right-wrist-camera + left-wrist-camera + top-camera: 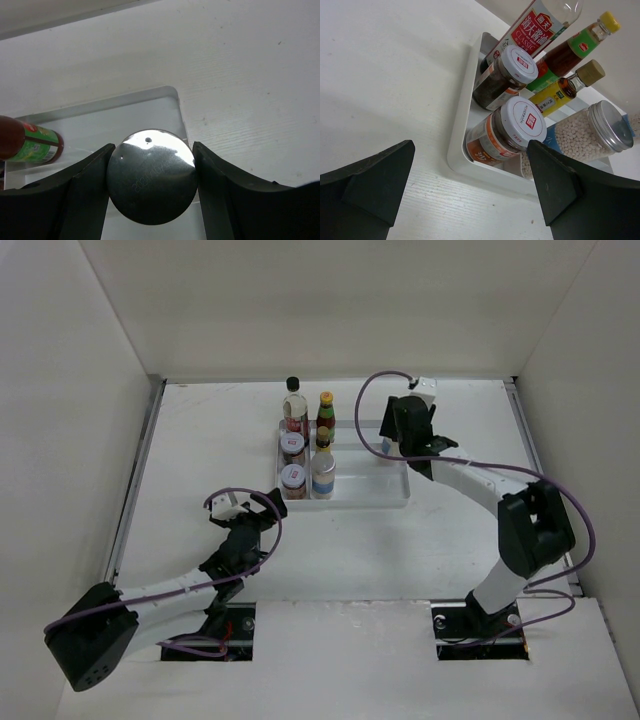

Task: Organize the condiment bottles

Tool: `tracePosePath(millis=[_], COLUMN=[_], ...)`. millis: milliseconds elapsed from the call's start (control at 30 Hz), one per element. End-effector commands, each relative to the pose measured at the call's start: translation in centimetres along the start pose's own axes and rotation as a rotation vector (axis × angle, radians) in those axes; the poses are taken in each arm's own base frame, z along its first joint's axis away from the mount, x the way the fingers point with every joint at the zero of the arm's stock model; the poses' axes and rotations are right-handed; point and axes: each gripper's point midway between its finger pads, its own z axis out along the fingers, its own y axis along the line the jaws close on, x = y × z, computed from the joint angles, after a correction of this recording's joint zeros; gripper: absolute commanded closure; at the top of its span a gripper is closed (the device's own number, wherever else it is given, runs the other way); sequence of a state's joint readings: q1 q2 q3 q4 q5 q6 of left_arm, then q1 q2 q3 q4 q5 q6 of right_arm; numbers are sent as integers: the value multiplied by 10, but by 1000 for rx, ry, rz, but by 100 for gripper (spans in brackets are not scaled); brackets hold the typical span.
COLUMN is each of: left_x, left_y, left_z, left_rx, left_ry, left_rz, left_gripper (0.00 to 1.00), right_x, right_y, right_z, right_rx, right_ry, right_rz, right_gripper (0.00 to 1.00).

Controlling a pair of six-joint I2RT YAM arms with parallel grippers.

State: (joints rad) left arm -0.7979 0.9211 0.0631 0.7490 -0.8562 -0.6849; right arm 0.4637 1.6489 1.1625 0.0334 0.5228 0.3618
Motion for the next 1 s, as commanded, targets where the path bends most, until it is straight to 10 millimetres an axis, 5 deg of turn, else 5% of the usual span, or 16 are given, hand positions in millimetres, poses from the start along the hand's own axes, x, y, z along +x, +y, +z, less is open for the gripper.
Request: tracePosePath(millis=[0,233,367,533,633,833,967], left_x=[-16,-14,-12,-16,-19,-18,-35], left_y=[-15,-30,-29,-33,-42,-60,-54], left_z=[2,1,2,2,0,-8,-10], left_rx=[33,79,72,79,105,134,71], left_ry=[-41,-7,-2,-12,-7,23,-3], left_rz=[-69,-47,-36,-39,-22,55,80], left_gripper=[0,0,0,0,0,0,0], right_x=[-25,-11,-38,-78,-85,-34,9], right_y=[16,15,15,-4,-40,-127,-145], right_z=[6,4,-17,-65,-84,-84,-71], right_rx=[-25,-34,-66,-96,-60,100,115], right_ry=[-96,-80,-133,-248,-313,-323,-263], right_rz=[55,62,90,173,242,440,524], right_gripper=[45,20,2,0,0,0,0])
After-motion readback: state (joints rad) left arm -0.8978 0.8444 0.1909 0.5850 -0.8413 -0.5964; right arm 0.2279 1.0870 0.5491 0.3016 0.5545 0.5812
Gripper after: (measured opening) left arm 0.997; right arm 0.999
